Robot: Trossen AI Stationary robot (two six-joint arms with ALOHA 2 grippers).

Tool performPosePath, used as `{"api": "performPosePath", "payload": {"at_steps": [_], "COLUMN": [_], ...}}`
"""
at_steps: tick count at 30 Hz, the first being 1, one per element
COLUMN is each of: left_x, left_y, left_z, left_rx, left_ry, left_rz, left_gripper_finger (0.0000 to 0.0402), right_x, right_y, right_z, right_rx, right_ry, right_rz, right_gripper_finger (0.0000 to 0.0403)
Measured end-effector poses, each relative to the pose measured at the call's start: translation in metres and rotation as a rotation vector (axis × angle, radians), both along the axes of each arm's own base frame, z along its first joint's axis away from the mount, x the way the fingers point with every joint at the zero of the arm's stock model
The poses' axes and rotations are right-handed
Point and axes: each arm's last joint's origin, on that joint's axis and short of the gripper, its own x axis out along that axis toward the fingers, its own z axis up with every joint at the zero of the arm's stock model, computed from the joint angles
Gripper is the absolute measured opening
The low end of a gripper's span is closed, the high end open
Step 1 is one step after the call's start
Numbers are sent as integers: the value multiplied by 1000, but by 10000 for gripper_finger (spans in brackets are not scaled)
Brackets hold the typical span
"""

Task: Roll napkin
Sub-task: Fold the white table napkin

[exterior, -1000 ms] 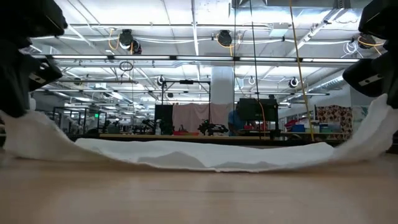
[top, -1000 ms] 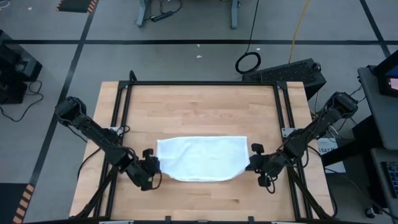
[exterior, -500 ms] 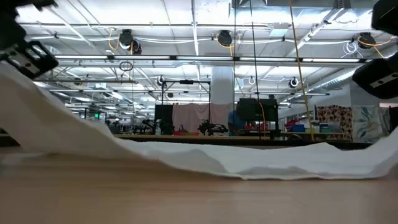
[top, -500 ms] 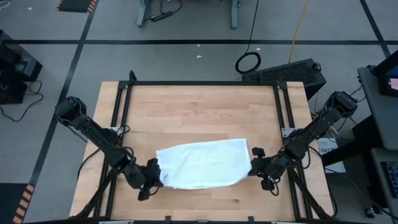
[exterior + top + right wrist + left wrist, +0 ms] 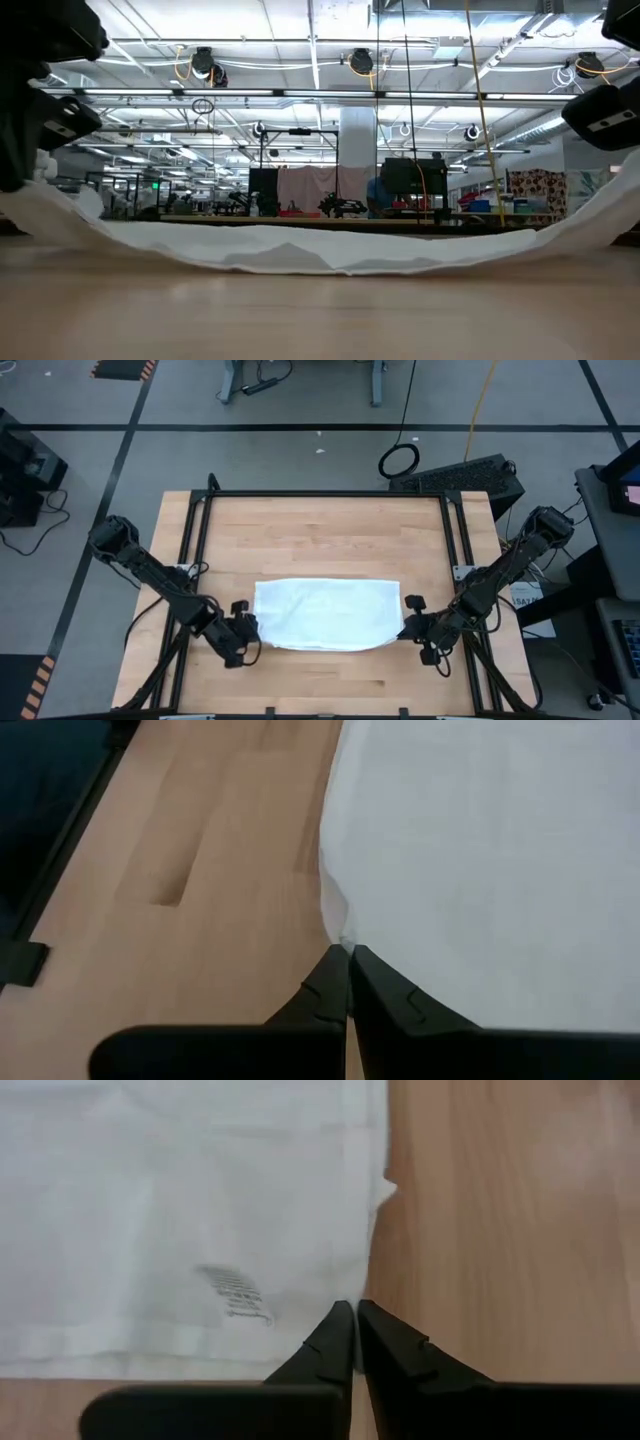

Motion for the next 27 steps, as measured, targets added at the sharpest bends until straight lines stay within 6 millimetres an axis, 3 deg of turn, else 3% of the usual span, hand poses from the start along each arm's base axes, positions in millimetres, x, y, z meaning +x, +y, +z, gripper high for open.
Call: {"api": "performPosePath", "payload": {"at_steps": [15, 21, 27], "left_x": [4, 0, 2], "left_y": [-5, -24, -44], "left_z": [-27, -23, -8], "left_rx": [85, -80, -202], "left_ry": [81, 67, -86], "left_rz": [12, -55, -180], "left_gripper_finger": [21, 10, 6], "right_x": [1, -8, -15], "right_y": [-3, 7, 14], "right_z": [-1, -2, -2], "right_rx": [-9, 91, 136], "right_ry": [-17, 48, 71], "right_rz": [-93, -69, -62], "right_gripper_finger": [0, 0, 0]}}
